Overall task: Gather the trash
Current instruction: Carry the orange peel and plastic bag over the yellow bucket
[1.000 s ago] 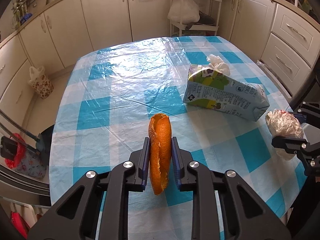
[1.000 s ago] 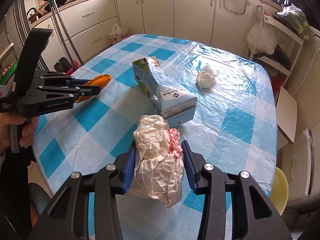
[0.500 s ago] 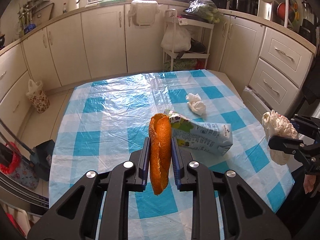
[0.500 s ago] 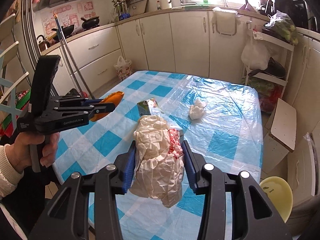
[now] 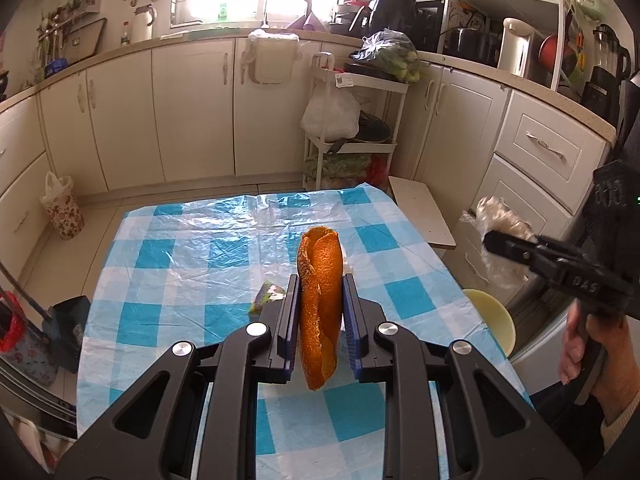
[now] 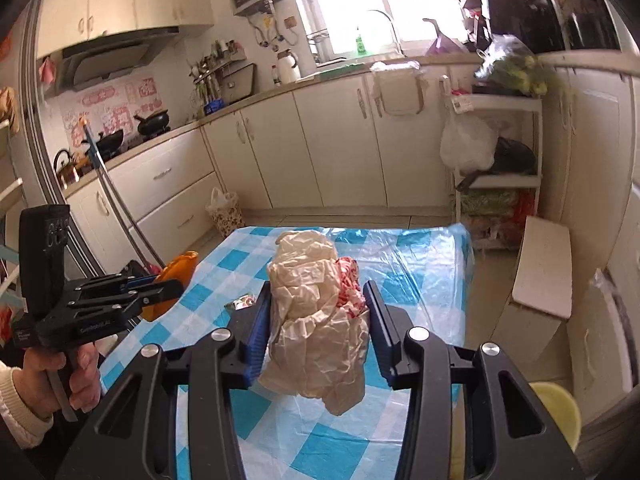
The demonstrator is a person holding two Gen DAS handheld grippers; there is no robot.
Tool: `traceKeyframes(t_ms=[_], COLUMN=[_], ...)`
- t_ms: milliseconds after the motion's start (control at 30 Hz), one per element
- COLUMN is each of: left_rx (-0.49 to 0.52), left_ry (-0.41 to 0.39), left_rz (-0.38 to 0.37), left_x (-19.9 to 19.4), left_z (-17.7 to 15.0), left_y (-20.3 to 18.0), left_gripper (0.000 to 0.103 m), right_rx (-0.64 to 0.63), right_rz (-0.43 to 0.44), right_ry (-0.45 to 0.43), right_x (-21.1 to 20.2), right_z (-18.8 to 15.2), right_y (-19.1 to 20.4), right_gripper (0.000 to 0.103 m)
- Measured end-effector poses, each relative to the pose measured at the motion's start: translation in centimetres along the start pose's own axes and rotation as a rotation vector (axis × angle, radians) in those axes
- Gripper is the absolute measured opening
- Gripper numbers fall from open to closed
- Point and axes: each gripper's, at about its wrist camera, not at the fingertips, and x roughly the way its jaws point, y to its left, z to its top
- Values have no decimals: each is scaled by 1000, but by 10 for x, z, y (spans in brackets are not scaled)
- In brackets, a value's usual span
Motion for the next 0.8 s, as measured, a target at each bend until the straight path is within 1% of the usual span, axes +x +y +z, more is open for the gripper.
traceKeyframes(t_ms=[33, 67, 133, 200, 567, 700, 800], left_rx=[0, -3, -11, -18, 3, 25, 47], left_ry=[0, 1, 8, 20, 29, 31, 32], left_rz=[-4, -9, -19, -26, -66, -82, -96], left_x=[3, 6, 13, 21, 51, 60, 67], left_z=[0, 1, 2, 4, 14, 17, 19], left_y=[-3, -7, -13, -19, -70, -88, -104], left_gripper=[20, 20, 20, 20, 20, 20, 20], right_rx=[5, -14, -39, -9, 77, 72, 107], right_rz=[6, 23, 13, 10, -19, -58, -84], right_ry=[-10, -42, -62, -48, -77, -75, -65], right_x=[-1, -8, -14, -12, -26, -26, -26], right_z=[1, 3, 4, 2, 4, 11, 12], right_y=[-3, -2, -2, -10, -38, -52, -72], right_gripper=[44, 44, 44, 44, 45, 45, 45])
